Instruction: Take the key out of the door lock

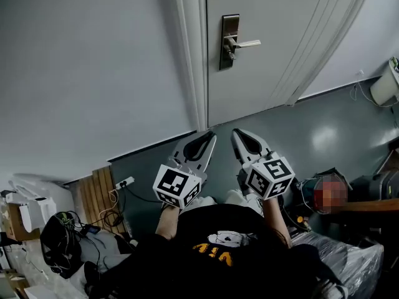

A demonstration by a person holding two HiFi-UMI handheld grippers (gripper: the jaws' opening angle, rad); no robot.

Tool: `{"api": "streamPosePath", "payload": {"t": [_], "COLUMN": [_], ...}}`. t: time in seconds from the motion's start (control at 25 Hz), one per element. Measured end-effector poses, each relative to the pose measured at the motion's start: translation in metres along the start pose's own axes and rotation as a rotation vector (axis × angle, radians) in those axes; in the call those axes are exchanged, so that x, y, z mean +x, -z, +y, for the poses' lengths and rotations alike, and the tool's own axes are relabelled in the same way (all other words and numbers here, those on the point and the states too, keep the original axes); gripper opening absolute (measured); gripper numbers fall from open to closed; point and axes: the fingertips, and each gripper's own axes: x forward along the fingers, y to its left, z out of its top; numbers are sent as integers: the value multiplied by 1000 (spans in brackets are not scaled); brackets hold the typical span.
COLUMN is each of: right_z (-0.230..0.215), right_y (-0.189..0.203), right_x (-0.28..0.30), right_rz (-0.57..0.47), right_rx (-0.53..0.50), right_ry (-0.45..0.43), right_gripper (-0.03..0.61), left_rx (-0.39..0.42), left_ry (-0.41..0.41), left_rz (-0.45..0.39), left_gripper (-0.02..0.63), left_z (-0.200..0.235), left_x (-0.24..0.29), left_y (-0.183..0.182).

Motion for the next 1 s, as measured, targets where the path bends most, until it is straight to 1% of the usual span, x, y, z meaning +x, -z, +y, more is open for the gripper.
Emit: {"api": "streamPosePath", "payload": {"t": [0.36,0.56,0.8,1.0], "right_z": [-11,-25,-59,-95], "right_y": [-3,-8,-23,-42], "right_x": [8,25,56,82], "right_rz": [3,6,-10,-15], "right_rx": [9,14,30,45], "right_ry": [13,3,-9,-18], "right_gripper": [6,6,6,6], "left_rx": [-12,-12,6,18], "left_ry": [5,-14,-21,-24], "left_rz": [16,21,40,40], "left_gripper": [29,29,29,29], "left_z": [7,22,44,63], "left_x": [7,20,58,103], "left_y": [9,10,12,2]}}
